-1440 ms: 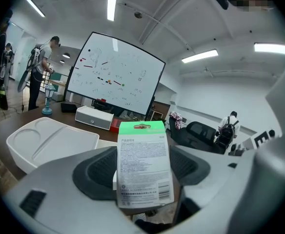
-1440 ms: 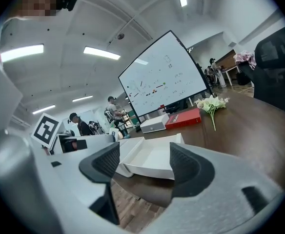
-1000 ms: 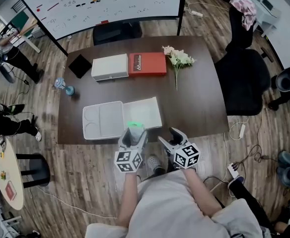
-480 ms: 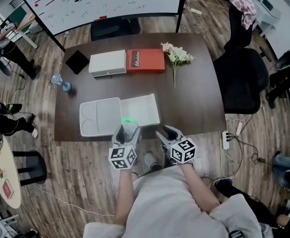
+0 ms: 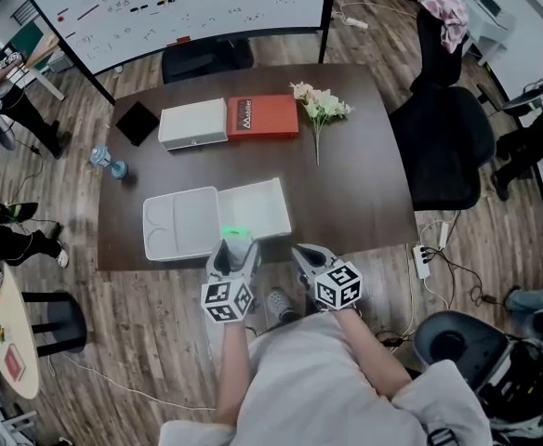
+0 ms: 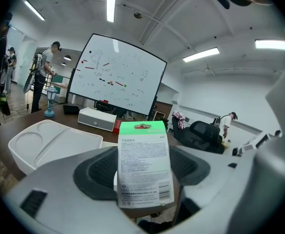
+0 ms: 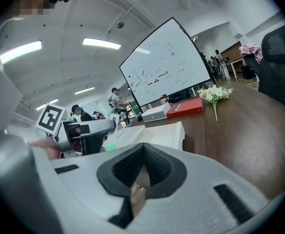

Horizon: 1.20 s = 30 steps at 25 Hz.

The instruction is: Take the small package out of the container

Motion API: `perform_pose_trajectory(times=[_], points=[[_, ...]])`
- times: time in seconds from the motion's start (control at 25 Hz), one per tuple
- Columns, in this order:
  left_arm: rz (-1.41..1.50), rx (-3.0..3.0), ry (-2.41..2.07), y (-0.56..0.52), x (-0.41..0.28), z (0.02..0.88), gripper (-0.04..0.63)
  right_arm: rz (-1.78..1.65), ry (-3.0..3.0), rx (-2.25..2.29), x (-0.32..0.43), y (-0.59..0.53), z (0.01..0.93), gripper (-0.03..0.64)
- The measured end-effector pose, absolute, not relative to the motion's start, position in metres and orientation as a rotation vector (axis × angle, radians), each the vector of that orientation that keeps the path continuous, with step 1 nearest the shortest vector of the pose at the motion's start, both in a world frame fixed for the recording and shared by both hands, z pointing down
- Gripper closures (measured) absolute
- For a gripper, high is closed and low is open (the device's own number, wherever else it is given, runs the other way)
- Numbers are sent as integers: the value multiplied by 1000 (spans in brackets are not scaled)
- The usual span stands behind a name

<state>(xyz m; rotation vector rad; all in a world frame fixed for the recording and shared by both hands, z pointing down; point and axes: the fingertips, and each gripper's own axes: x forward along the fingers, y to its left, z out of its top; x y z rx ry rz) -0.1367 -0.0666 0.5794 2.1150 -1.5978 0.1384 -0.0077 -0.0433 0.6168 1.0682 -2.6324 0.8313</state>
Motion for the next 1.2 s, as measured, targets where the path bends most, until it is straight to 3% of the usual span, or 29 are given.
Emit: perform_pose_trajectory(times=[1.2], points=[[104, 2118, -1621, -61, -139, 569, 275, 790, -2665, 1022, -10, -33, 610, 617]])
